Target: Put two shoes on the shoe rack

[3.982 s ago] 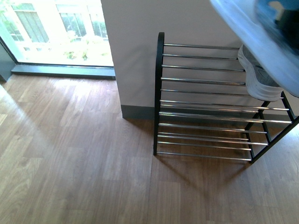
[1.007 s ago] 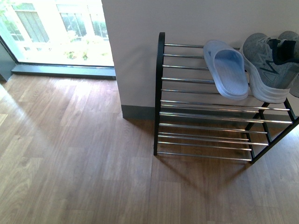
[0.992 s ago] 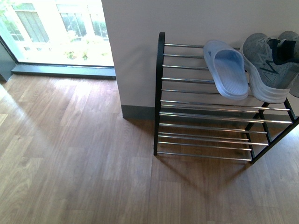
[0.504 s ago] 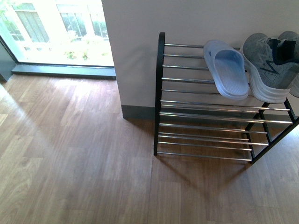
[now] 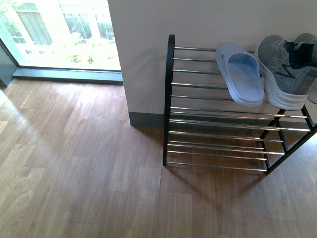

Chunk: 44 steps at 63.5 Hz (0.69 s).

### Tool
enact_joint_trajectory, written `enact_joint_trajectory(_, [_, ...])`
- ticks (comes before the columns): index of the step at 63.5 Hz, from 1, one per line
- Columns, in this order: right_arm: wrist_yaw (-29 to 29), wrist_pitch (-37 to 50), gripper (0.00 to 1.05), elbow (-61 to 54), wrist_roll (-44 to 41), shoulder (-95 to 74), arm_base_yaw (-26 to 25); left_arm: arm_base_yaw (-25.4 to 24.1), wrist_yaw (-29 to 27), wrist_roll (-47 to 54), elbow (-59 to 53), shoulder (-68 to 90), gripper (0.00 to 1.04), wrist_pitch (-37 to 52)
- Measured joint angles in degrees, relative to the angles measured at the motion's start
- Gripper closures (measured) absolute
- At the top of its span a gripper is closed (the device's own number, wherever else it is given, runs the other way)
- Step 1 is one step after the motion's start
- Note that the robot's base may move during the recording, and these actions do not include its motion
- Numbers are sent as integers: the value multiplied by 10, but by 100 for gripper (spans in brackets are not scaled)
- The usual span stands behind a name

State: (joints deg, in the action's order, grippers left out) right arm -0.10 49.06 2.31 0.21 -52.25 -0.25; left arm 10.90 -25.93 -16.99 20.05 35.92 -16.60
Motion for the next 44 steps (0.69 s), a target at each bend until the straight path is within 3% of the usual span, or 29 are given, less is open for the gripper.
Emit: enact_joint_trajectory(44, [1, -231, 103, -12, 0, 261, 0, 0, 0, 0, 0, 0, 103, 0])
